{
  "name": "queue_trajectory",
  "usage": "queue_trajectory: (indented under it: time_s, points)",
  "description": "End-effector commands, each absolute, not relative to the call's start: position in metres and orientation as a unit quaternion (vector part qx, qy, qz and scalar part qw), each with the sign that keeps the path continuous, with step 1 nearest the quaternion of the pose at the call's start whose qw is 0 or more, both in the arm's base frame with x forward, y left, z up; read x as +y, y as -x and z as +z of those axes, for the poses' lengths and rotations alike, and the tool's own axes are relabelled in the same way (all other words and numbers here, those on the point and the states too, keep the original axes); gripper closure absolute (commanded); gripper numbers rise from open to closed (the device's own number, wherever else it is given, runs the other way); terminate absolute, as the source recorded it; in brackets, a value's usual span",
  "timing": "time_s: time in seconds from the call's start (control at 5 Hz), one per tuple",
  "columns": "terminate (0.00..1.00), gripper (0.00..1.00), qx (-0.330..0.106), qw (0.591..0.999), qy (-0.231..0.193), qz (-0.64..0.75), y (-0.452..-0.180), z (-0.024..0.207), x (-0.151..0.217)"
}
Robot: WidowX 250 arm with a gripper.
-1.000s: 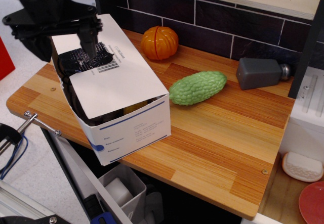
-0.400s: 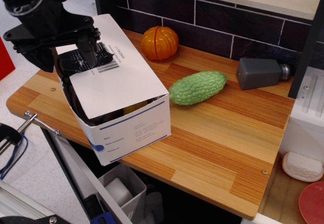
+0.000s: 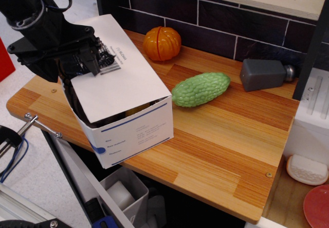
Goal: Open white1fbox flap
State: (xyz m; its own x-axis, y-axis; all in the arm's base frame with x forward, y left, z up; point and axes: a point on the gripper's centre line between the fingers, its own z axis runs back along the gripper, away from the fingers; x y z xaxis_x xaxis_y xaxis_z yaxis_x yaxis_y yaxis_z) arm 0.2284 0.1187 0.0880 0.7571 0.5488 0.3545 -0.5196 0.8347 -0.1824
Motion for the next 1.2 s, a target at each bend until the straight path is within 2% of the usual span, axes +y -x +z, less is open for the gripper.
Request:
queue_trajectory:
  time_s: [0.0,0.8,1.0]
  points:
    - [0.0,0.0,-0.219,0.934,0.033,0.28,-0.234,0.09,0.119]
    - [0.0,0.0,-0.225,0.939,0.004,0.259,-0.261,0.115,0.111]
    - [0.0,0.0,-0.2,0.948,-0.015,0.249,-0.266,0.13,0.109]
